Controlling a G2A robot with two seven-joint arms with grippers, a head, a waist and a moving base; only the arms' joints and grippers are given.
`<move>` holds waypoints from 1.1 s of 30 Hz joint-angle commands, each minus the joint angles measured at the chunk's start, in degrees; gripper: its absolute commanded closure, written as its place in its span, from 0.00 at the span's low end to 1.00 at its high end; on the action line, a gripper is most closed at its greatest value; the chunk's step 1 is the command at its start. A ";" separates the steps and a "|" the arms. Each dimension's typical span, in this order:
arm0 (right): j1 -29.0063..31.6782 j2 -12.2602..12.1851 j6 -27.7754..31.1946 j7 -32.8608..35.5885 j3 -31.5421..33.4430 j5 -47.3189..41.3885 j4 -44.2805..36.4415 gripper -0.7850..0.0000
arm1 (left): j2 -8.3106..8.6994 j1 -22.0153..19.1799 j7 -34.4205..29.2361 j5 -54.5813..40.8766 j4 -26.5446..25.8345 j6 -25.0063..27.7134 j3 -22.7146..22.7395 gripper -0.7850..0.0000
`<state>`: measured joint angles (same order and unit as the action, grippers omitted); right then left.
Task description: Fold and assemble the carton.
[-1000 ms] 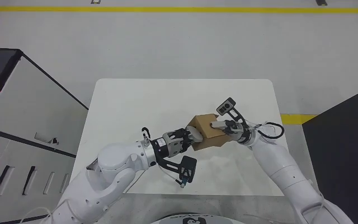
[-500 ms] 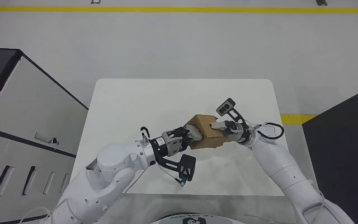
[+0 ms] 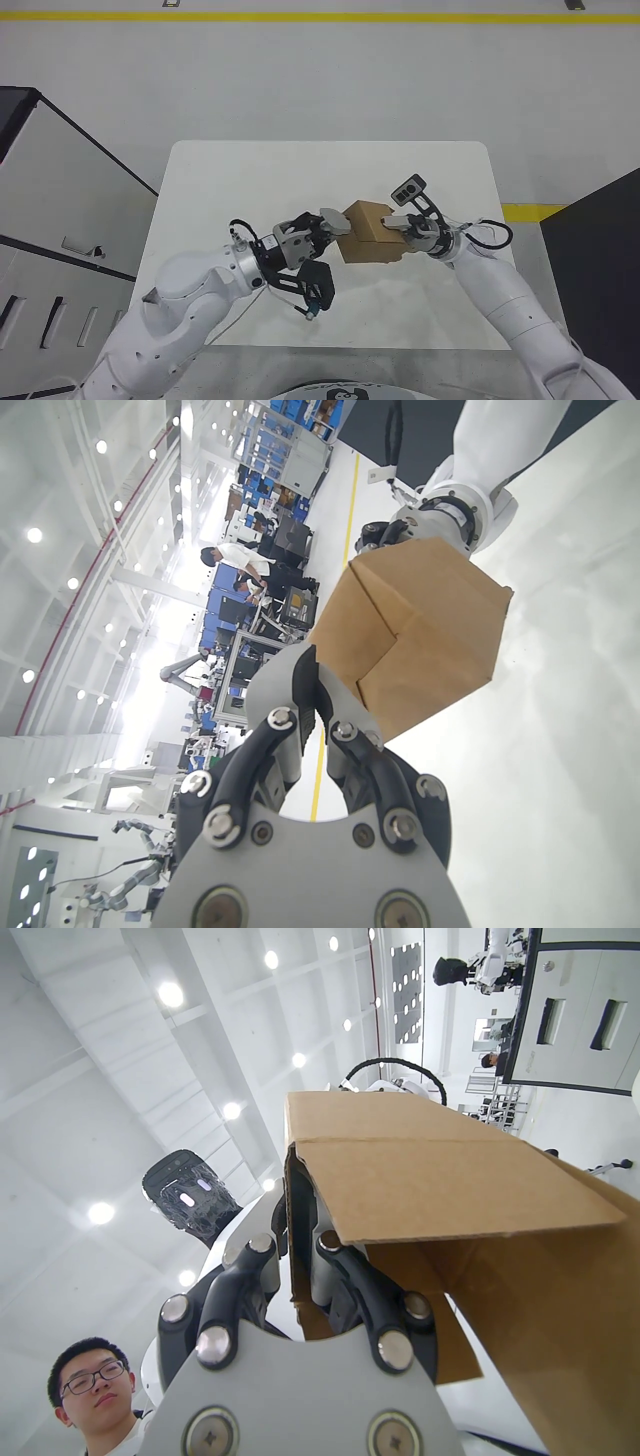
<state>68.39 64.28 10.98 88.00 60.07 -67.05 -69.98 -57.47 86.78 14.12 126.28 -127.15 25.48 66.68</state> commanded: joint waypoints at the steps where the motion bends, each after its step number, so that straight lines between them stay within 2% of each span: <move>1: -0.10 -0.04 -0.21 0.00 -0.01 -0.27 0.00 1.00 | -0.11 0.58 -0.54 -2.07 0.17 -1.42 0.53 1.00; 2: -0.10 -0.04 -0.21 0.00 -0.01 -0.27 0.00 1.00 | -0.13 0.72 -0.87 -2.46 0.25 -1.52 0.64 1.00; 3: -0.10 -0.04 -0.21 0.00 -0.01 -0.27 0.00 1.00 | -0.16 0.87 -1.74 -2.48 0.46 -1.57 0.60 0.88; 4: -0.10 -0.04 -0.21 0.00 -0.01 -0.27 0.00 1.00 | -0.23 0.98 -2.56 -2.66 0.58 -1.50 0.27 0.52; 5: -0.10 -0.04 -0.21 0.00 -0.01 -0.27 0.00 1.00 | -0.26 0.99 -2.74 -2.77 0.65 -1.45 0.12 0.24; 6: -0.10 -0.04 -0.21 0.00 -0.01 -0.27 0.00 1.00 | -0.26 0.99 -2.74 -2.77 0.65 -1.45 0.12 0.07; 7: -0.10 -0.04 -0.21 0.00 -0.01 -0.27 0.00 1.00 | -0.26 0.99 -2.74 -2.77 0.65 -1.45 0.12 0.00; 13: 2.01 0.04 -1.77 0.00 0.36 -4.86 -2.73 1.00 | -0.32 1.15 -2.73 -4.01 0.67 -2.32 0.60 0.00; 24: 4.31 -2.13 0.25 0.00 1.86 -7.33 -6.24 1.00 | 0.36 2.80 4.08 -11.83 0.48 0.23 7.89 0.00; 27: 4.56 -2.93 1.62 0.00 2.42 -7.04 -6.33 1.00 | 0.55 3.29 3.99 -11.74 1.19 1.02 9.33 0.00; 33: 4.60 -3.01 1.95 0.00 2.61 -7.06 -5.97 1.00 | 0.67 3.18 2.85 -9.81 0.99 1.89 9.53 0.00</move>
<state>72.99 61.27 12.94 88.00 62.69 -74.11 -75.94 -56.79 89.96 16.94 116.55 -126.16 27.40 76.21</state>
